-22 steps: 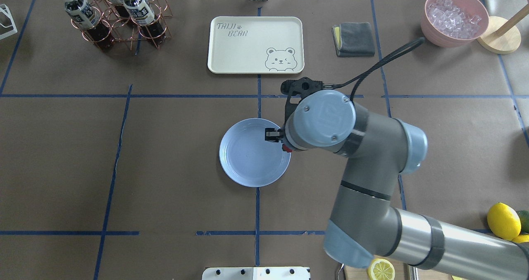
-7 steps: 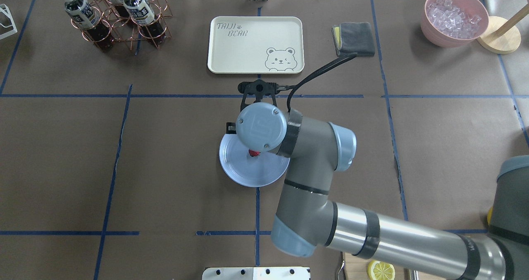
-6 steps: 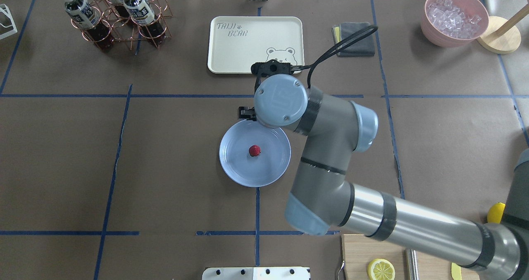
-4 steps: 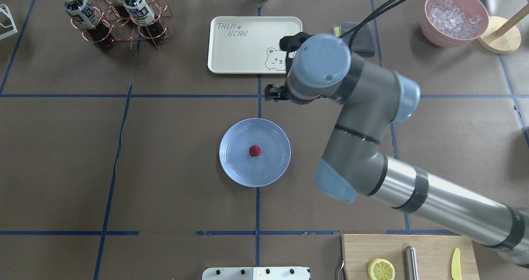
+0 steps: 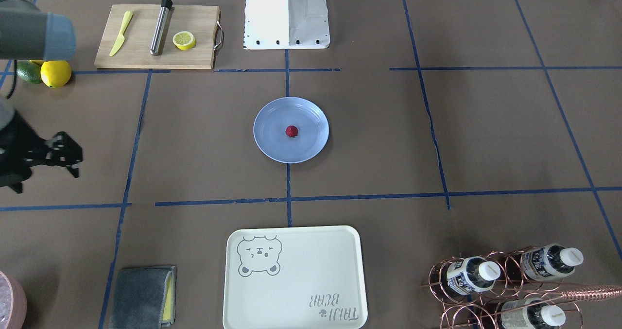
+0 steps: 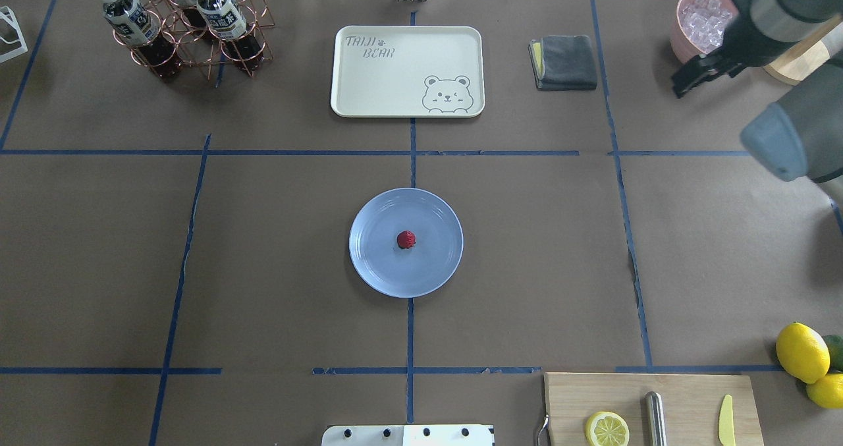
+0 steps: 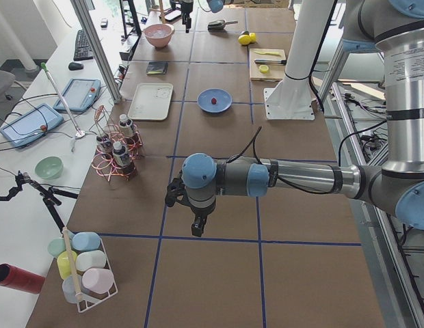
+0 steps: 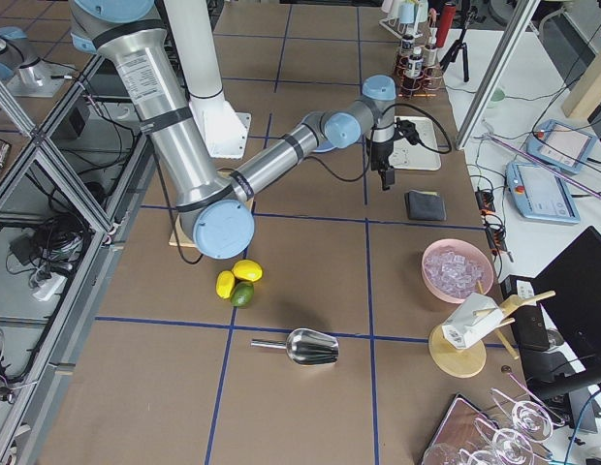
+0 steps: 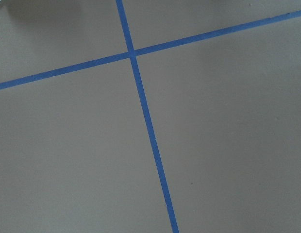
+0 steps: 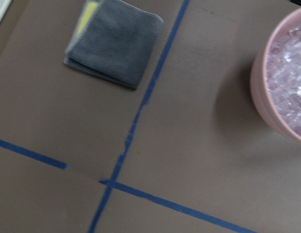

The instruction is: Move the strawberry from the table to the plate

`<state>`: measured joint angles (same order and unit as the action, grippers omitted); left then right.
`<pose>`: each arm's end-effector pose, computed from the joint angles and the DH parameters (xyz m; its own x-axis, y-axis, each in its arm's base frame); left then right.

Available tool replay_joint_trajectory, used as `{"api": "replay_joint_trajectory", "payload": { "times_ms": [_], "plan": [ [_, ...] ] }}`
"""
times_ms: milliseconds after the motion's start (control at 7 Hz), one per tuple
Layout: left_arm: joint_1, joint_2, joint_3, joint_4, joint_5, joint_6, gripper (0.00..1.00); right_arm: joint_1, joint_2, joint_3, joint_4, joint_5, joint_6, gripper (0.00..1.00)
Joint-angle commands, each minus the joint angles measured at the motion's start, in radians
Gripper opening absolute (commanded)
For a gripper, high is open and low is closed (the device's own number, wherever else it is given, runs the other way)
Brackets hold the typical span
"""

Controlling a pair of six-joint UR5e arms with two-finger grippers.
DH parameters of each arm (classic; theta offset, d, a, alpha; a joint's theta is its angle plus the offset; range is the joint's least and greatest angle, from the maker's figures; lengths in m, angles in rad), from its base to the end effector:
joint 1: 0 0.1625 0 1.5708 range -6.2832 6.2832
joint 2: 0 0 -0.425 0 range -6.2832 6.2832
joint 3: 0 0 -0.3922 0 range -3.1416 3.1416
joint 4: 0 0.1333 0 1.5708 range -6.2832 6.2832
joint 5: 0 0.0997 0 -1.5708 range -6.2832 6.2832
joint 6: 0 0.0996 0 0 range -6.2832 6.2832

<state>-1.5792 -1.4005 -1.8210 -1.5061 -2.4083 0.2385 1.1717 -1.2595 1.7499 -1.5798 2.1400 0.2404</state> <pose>-0.0628 -0.4191 0.6152 0.6524 0.2417 -0.7183 -0.1500 0.9702 0.1903 -0.1611 -0.5869 0.4106 0.7416 -0.3468 0.5742 0.1728 0.9259 0.3360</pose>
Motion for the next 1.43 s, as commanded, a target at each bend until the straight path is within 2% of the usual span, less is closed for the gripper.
{"api": "replay_joint_trajectory", "payload": {
  "times_ms": [0,143,286,571,1286],
  "plan": [
    [-0.010,0.001,0.008,-0.002,-0.003,-0.001,1.00,0.223,-0.261,-0.020,0.010,0.074,-0.228,1.00],
    [-0.010,0.005,0.006,0.000,0.000,-0.001,1.00,0.262,-0.359,-0.027,0.065,0.030,-0.230,1.00],
    [-0.010,0.008,0.006,0.000,-0.003,-0.001,1.00,0.328,-0.403,-0.030,0.108,0.058,-0.222,1.00],
    [-0.010,0.005,0.011,0.000,-0.002,-0.001,1.00,0.388,-0.463,-0.037,0.115,0.150,-0.231,1.00],
    [-0.010,-0.003,0.006,-0.003,-0.002,-0.001,1.00,0.388,-0.477,-0.036,0.115,0.159,-0.244,1.00]
  ]
}}
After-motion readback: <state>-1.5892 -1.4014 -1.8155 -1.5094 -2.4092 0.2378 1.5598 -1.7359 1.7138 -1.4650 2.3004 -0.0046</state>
